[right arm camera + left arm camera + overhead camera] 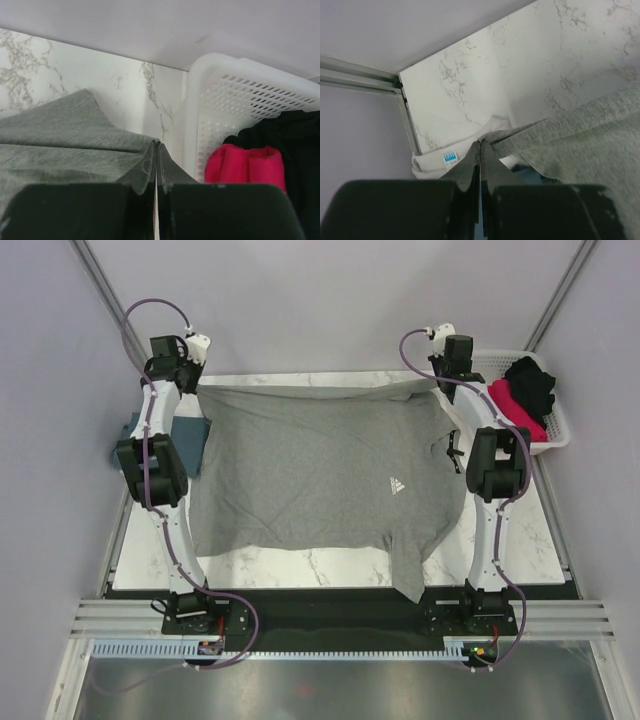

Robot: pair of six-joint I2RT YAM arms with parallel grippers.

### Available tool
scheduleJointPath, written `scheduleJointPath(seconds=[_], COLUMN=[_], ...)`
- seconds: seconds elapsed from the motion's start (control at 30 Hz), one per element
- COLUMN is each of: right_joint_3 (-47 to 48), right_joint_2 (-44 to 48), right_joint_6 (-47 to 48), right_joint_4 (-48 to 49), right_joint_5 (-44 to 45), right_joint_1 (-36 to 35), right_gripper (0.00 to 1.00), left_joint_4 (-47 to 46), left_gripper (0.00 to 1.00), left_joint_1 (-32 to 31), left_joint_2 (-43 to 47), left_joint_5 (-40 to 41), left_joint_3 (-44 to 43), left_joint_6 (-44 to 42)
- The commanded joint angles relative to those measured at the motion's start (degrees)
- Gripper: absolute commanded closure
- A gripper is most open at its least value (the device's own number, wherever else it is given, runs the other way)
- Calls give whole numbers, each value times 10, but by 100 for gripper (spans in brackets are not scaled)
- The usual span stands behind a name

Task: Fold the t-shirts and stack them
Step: Fold the tshirt

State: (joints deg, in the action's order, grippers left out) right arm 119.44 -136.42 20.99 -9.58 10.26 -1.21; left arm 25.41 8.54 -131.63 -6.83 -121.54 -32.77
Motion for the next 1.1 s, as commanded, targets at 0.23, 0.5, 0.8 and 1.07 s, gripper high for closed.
scheduleJointPath(seconds=[0.23,0.5,0.8,1.07], right_joint_3=[-124,-52,-74,-188], right_joint_2=[176,110,159,255], right_joint_6=[-17,-20,-32,-49], right_joint_4=[-15,-19,-54,-60], right_joint_5=[-24,-19,-36,-46], right_joint_1=[9,33,34,34], right_gripper=[100,100,100,100], left_joint_4=[92,137,162,163], left_gripper=[98,98,98,98], left_joint_1=[4,-3,3,11], left_joint_2=[73,29,57,88], left_joint_5=[-116,-129,-121,-125], left_joint_3=[31,-35,-39,-6], left_joint_6=[26,46,28,34])
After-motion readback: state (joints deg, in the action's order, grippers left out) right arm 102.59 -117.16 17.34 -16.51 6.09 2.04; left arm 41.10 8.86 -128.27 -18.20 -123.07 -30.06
